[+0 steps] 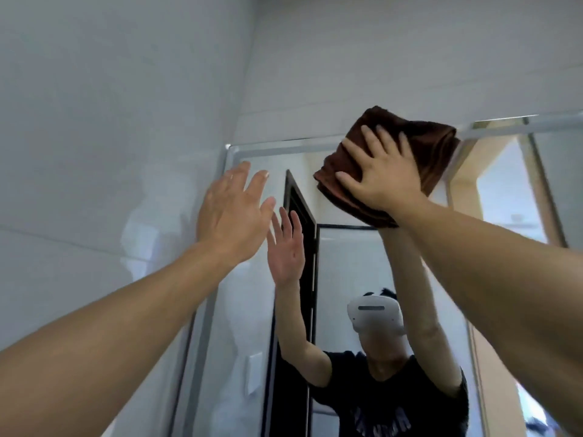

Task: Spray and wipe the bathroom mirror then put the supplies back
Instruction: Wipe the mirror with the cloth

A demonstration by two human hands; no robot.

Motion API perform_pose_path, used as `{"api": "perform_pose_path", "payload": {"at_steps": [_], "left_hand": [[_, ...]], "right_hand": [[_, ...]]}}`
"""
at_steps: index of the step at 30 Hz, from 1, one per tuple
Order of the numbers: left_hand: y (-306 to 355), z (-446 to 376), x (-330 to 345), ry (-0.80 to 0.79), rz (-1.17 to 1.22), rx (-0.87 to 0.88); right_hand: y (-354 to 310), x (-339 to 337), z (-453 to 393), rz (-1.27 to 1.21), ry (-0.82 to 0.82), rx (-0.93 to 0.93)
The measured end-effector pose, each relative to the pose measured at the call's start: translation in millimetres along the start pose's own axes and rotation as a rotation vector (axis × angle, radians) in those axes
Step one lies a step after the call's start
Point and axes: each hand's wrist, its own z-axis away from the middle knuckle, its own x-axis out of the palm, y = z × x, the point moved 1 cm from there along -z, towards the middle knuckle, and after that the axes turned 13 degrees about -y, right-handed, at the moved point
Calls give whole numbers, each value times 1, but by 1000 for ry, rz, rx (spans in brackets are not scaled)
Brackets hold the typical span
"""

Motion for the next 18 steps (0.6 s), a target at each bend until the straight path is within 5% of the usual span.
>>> {"api": "perform_pose_path", "payload": {"at_steps": [5,9,14,18], "left_hand": [[-22,10,-3,57,64,-8],[-28,25,5,44,146,-49],[-20,43,10,112,236,-28],[-4,50,18,116,250,-23]], "right_hand": [[-148,38,13,-41,-82,-320],[-199,68,63,-183,-91,-467],[-181,79,112,-151,-131,-502],[-115,63,113,-117,-111,-352]]}}
